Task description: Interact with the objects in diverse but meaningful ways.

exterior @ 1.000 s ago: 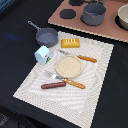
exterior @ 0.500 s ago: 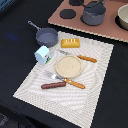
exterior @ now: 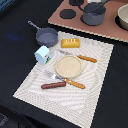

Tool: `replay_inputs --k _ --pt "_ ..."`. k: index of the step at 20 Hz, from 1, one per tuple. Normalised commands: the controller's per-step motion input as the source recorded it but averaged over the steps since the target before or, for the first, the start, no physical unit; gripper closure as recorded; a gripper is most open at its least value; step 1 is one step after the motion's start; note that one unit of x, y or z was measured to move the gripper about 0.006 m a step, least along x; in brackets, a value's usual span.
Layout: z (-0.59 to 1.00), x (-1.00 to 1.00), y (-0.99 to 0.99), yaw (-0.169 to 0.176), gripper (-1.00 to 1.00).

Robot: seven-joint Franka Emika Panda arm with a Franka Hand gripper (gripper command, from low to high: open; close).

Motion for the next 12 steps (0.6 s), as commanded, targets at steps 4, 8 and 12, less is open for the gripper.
replay_inputs --k 4,8,12 --pt "-0.02 0.25 0.00 -0.008 1.00" --pt "0.00 0.16 0.00 -0.005 -1.00" --pt "0.02 0.12 0.02 -0.005 -1.00"
